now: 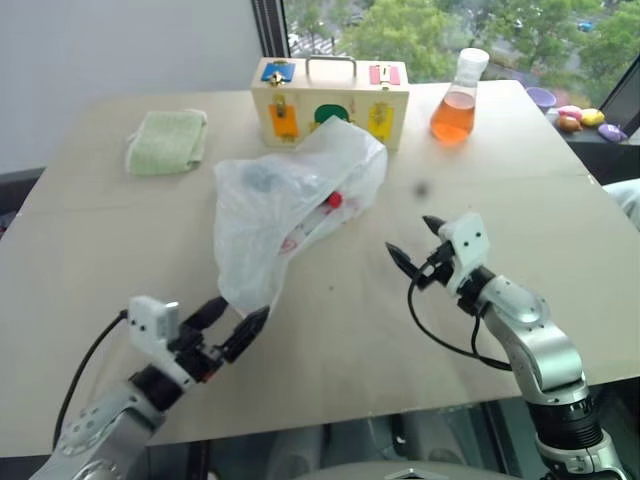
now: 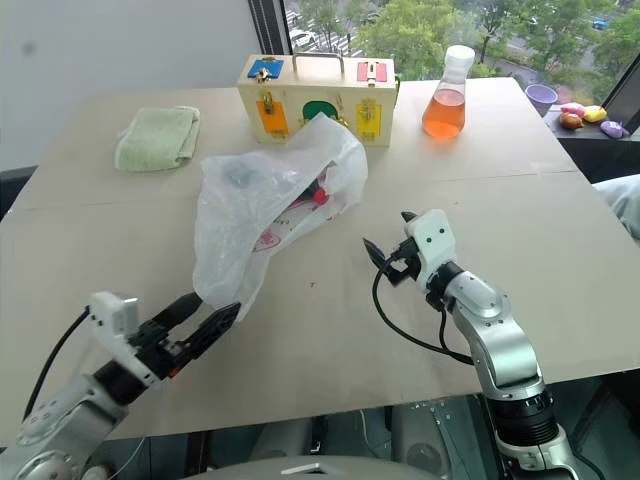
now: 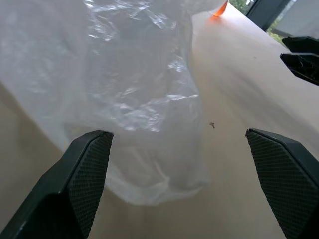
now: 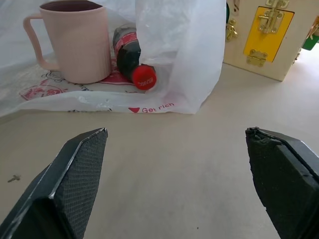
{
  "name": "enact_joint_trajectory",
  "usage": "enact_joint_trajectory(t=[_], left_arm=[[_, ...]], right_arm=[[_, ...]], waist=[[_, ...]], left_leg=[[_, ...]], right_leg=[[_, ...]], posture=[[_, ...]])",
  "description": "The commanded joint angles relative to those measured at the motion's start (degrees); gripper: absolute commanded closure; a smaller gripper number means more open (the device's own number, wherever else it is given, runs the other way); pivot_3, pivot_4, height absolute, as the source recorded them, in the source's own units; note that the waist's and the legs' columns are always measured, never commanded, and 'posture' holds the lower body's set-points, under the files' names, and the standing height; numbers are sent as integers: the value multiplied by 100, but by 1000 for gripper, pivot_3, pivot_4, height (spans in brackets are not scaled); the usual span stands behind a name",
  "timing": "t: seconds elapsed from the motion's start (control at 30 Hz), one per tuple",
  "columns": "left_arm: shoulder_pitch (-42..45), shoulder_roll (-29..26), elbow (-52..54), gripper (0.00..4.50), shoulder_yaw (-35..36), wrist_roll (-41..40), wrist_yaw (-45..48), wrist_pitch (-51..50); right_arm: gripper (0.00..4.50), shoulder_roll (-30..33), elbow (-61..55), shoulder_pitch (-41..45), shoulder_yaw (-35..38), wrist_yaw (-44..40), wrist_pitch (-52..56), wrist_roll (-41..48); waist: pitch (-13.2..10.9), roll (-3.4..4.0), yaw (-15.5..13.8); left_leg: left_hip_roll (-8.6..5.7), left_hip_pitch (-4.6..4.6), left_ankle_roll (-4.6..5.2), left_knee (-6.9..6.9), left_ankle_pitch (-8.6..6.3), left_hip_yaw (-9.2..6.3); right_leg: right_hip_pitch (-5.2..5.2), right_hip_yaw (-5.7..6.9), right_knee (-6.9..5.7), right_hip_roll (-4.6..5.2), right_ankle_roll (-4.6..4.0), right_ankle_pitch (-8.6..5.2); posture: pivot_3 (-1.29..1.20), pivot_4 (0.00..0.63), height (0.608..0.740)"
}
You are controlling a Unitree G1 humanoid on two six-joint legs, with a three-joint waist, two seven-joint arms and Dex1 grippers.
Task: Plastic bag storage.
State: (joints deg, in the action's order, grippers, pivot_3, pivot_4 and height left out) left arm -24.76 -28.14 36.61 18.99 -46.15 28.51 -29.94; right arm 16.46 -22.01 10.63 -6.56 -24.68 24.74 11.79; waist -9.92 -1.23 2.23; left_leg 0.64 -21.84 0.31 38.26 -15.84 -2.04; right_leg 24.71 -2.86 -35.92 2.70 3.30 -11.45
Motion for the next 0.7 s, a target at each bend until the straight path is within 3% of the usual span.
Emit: enact_joint_trajectory(t=[0.03,0.1,0.17,0.23,0.27,0.33,0.5,0.7], left_arm=[[326,59,199,595,-429,-194,-69,-233],[776,220,129,1243,-330,-742,-312,-348],[1336,268,65,2270,87,-2047,-742,-432],[1988,46,-181,3117,531,-3622,-1354,-451],[2306,-134,-344,3745,705,-4236,-1584,-457],[2974,-469,-765,4446,960,-5210,-2058,-414],[4110,-1201,-1712,4446,1170,-6379,-2363,-628],[4534,-1336,-1933,4446,1013,-6410,-2550,-748]], right_arm=[[0,-20,-218,123,6,33,-13,15],[0,-40,-212,168,-22,73,17,-9],[0,-116,-192,279,-64,137,113,4],[0,-254,-62,547,-147,213,254,-16],[0,-333,23,701,-185,252,327,-28],[0,-506,268,1063,-312,344,433,-119],[0,-970,1021,2255,-654,517,864,-367],[0,-1724,2633,3515,-408,1239,1001,-629]], waist=[[0,0,0],[0,0,-1],[-1,-2,-5],[-2,-4,-2],[-2,-4,3],[-2,-4,10],[-10,-13,18],[-11,-13,8]], left_leg=[[0,0,0,0,0,0],[0,0,0,0,0,0],[0,1,0,2,0,-2],[2,2,0,5,1,-12],[3,4,0,9,1,-18],[3,11,0,10,1,-18],[-7,3,-1,10,3,-23],[-10,-6,-7,1,4,-30]], right_leg=[[0,0,0,0,-7,4],[0,-1,0,0,-7,5],[0,1,-5,0,-7,6],[0,8,-11,0,-9,8],[1,10,-27,0,-8,9],[0,11,-33,-1,-8,10],[4,12,-37,-1,8,20],[9,18,-29,1,5,22]], posture=[[0,150,740],[0,150,740],[0,150,740],[0,150,740],[0,150,740],[0,150,740],[0,150,740],[0,150,740]])
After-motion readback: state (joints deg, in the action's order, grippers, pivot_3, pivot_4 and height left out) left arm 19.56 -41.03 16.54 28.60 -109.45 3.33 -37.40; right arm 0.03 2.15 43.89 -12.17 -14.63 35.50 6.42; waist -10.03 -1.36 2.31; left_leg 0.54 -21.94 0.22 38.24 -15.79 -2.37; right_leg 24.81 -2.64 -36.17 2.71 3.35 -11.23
